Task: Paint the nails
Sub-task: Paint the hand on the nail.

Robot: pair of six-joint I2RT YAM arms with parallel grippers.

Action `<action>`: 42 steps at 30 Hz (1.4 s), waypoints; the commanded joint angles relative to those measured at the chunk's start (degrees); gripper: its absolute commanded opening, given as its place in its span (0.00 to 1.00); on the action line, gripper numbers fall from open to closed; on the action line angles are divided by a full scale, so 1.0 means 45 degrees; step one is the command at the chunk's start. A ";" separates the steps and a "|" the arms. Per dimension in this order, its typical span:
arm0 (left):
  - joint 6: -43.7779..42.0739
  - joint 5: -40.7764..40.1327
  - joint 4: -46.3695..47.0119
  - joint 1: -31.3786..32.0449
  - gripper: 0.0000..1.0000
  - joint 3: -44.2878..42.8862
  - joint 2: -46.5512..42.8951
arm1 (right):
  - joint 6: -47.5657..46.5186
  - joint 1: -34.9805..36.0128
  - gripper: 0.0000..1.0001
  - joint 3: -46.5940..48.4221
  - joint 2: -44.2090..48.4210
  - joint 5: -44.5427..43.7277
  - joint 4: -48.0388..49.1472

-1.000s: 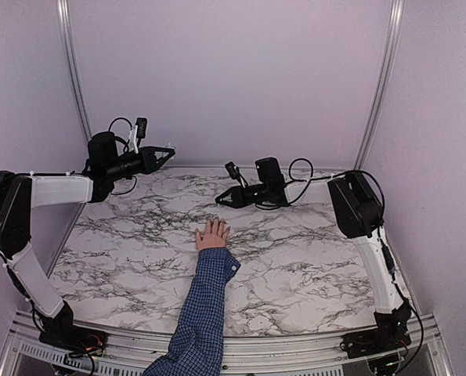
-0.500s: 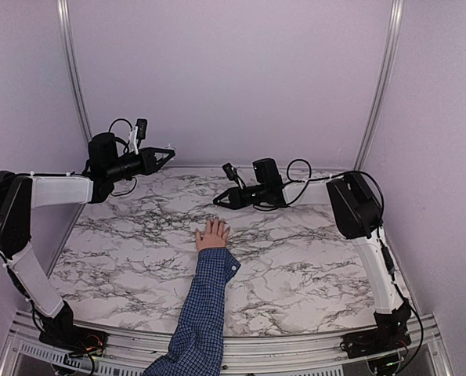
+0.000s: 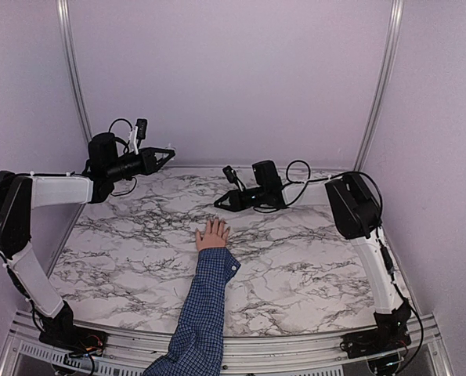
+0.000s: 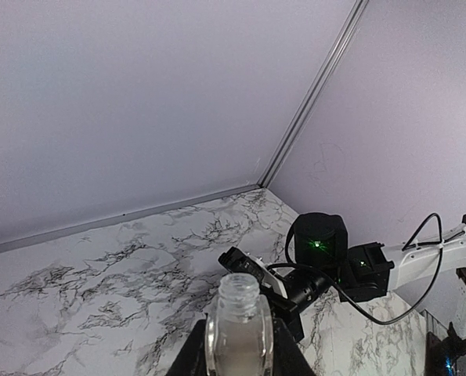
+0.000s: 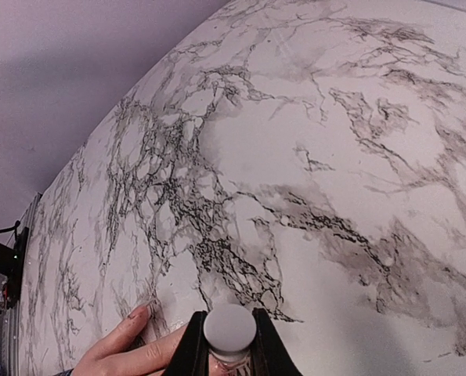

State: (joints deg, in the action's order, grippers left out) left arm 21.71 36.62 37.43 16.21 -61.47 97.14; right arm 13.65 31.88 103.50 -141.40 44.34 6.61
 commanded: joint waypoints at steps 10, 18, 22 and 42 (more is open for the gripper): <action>-0.0112 0.0195 0.0530 -0.0072 0.00 -0.0011 -0.0198 | -0.0221 0.0054 0.00 0.0202 -0.0431 -0.0204 -0.0112; -0.0119 0.0236 0.0530 -0.0066 0.00 -0.0014 -0.0138 | -0.0209 0.0064 0.00 0.0115 -0.0403 -0.0136 -0.0076; -0.0122 0.0253 0.0530 -0.0081 0.00 0.0008 -0.0143 | -0.0240 0.0082 0.00 0.0085 -0.0374 -0.0097 -0.0050; -0.0129 0.0241 0.0542 -0.0086 0.00 0.0047 -0.0167 | -0.0282 0.0097 0.00 -0.0034 -0.0298 -0.0048 -0.0021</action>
State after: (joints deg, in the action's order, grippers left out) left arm 21.69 36.64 37.43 16.16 -61.47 97.14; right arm 13.26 31.88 103.44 -142.23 44.01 5.98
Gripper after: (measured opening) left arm 0.215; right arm 0.131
